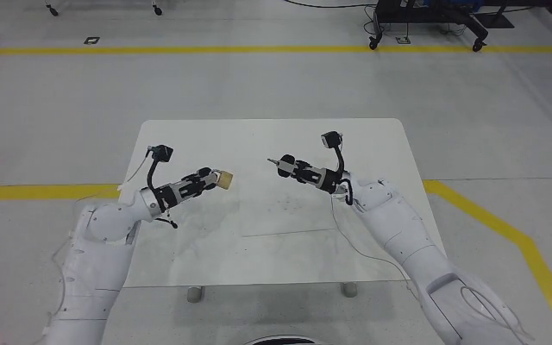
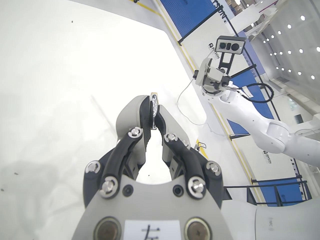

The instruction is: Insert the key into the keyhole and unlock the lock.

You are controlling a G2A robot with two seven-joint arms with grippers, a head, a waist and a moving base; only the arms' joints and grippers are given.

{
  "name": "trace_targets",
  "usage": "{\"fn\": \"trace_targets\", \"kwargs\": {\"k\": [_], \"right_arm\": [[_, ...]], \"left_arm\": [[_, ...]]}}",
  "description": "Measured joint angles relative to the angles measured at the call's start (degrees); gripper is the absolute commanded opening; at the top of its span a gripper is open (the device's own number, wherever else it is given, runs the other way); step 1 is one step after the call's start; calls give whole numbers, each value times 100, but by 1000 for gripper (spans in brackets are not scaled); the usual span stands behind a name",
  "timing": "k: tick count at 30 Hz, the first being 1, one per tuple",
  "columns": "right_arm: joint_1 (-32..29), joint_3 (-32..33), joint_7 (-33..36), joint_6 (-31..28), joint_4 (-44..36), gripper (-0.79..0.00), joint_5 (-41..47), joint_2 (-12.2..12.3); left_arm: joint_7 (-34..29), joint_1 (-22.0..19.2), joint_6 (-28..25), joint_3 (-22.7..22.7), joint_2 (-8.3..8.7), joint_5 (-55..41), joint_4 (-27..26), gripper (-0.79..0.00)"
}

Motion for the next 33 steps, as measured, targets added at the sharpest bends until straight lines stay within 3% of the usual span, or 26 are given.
{"fn": "trace_targets", "kwargs": {"k": [7, 10, 14, 20, 24, 30, 33], "right_arm": [[-48, 3, -87, 91, -89, -785, -30, 0], [-132, 42, -294, 179, -312, -785, -24, 2], [-207, 118, -517, 101, -501, -785, 152, -1], [-286, 236, -871, -70, -594, -785, 378, -11], [-286, 236, -864, -69, -592, -785, 372, -11], [-297, 251, -904, -29, -599, -785, 352, -13], [-332, 251, -1549, 333, -723, -785, -50, -70]], "left_arm": [[238, 129, 19, 74, -15, -220, -135, -785], [-27, -31, 153, 154, -30, -928, 170, -785], [-707, -566, 536, 422, -98, -2182, 974, -785], [-1780, -1557, 1178, 974, -336, -4246, 2492, -785], [-2172, -2062, 1030, 1246, -455, -4750, 3287, -785], [-2165, -2063, 1024, 1257, -455, -4681, 3298, -785], [-2149, -1955, 1412, 1305, -491, -4995, 3223, -785]]}}
